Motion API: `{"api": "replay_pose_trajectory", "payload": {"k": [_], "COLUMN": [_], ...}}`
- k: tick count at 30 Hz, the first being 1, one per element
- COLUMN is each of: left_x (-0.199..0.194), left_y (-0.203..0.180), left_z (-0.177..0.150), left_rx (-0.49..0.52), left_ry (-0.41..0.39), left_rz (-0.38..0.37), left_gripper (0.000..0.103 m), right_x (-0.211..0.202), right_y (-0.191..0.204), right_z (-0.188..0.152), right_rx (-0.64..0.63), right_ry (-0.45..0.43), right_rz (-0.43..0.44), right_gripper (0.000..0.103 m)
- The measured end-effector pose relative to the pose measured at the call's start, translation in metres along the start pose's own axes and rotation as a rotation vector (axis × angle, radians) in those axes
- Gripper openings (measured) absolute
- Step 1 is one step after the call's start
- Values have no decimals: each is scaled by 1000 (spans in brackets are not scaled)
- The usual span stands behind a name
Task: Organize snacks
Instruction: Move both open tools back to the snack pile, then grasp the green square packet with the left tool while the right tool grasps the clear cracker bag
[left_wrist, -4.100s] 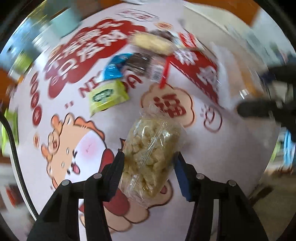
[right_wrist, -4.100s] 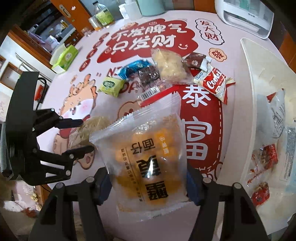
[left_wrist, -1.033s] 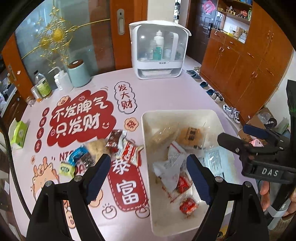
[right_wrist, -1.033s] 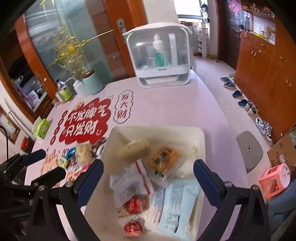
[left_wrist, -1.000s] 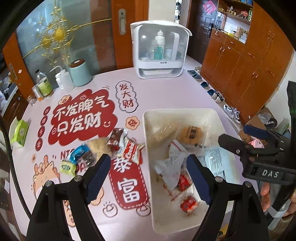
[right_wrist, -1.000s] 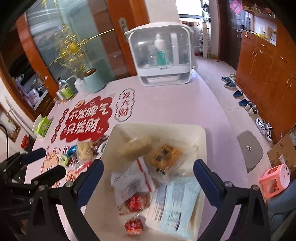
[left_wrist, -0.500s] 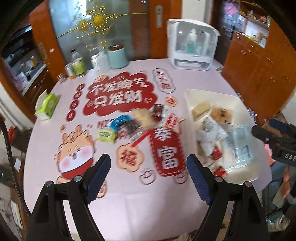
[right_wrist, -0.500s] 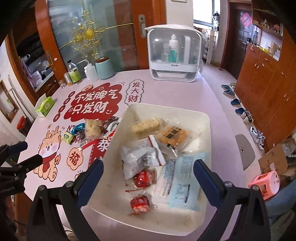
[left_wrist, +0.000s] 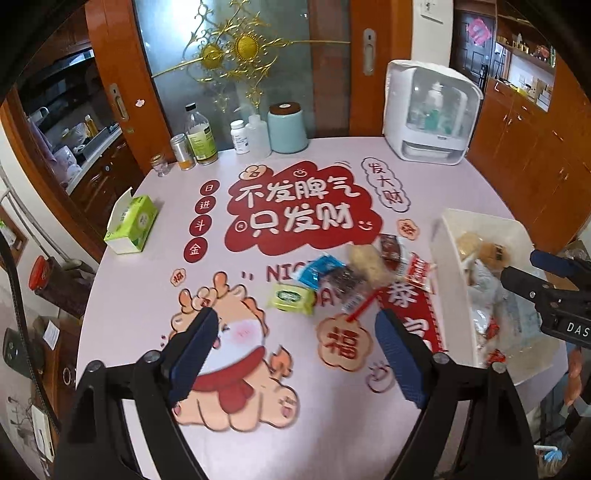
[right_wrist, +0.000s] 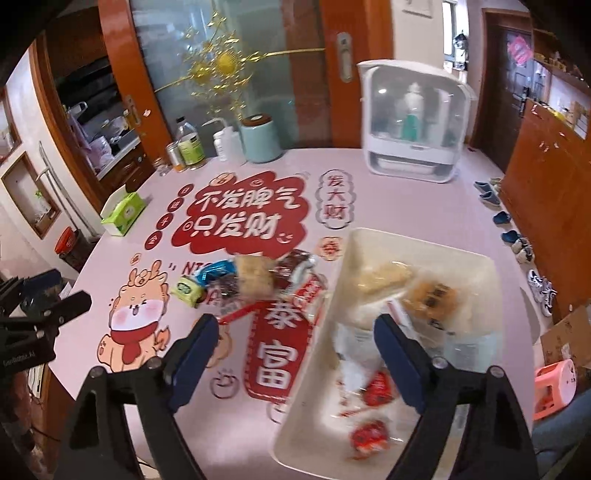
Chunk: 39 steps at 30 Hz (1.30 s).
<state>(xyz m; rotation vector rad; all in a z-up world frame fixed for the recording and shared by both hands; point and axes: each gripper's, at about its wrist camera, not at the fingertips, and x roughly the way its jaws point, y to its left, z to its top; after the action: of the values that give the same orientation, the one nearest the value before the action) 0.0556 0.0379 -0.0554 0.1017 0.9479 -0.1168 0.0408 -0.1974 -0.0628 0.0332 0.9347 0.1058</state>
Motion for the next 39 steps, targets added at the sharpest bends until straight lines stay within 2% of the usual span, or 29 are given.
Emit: {"api": "replay_pose_trajectory", "payload": {"k": [3,7,11,16,23,28,30,31,34,36,39], "left_x": [29,85,140,197,242,261,267,270,275,277,275], "left_y": [19,40,45,43,29,17,14,13,11,11,12], "left_z": [8,17,18,15,7,3,3,2,1,0,-1], "left_rx": [0,-28,-33,-33,-15,4,6,5,-1,-6,-5], "left_ry": [23,96,161,245,319,350,358,361,370,375,357], "left_rz": [-4,-52,-77,-103,-115,-115,-110,-108,-97,-98,-91], "left_gripper": [88,88,88,88,88,88,88,88,88,87,78], "right_x": [23,66,117,179,235,255,256,257,254,252,247], "right_y": [16,30,37,42,46,48,46,45,44,46,44], "right_z": [13,30,37,37,34,30,30,30,29,29,28], "right_rx": [3,39,70,94,122,118,133,138,161,154,161], "right_ry": [31,86,160,246,337,376,364,361,355,349,342], "right_rz": [1,26,28,-8,-27,-37,-20,-10,76,69,67], "right_gripper": [80,80,80,80,79,79,79,76,51,47,42]}}
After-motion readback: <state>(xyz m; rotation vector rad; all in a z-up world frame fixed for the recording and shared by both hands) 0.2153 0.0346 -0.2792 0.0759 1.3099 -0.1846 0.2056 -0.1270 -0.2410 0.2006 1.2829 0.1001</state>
